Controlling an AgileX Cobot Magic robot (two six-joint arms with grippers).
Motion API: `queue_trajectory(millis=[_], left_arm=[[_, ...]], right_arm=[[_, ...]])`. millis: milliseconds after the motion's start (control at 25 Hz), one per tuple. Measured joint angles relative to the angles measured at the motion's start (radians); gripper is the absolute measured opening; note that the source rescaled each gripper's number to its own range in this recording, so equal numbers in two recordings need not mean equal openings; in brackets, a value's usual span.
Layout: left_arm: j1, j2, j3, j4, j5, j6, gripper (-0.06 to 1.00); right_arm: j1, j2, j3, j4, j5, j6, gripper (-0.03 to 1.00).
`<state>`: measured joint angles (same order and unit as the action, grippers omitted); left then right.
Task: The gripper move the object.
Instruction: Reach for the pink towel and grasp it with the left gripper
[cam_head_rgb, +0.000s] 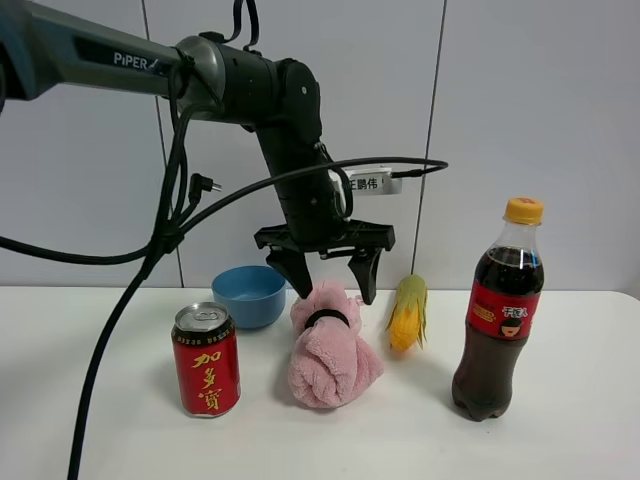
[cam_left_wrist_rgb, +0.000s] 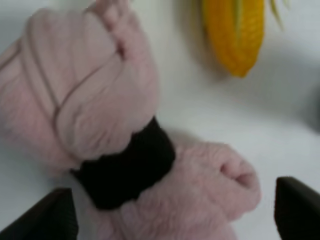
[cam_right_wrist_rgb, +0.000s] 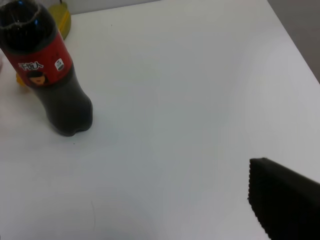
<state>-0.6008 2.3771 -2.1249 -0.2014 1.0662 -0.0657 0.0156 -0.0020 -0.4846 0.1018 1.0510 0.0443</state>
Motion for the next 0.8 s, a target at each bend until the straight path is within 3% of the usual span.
queue_trajectory(millis=[200,800], left_arm=[[0.0,0.039,0.0,-0.007,-0.018,0.033,0.98],[0.001,0.118,-0.004,0.018,-0.046,0.033,1.0]], right_arm=[[0.0,0.0,0.0,0.0,0.0,0.0,1.0],[0.0,0.0,0.0,0.0,0.0,0.0,1.0]])
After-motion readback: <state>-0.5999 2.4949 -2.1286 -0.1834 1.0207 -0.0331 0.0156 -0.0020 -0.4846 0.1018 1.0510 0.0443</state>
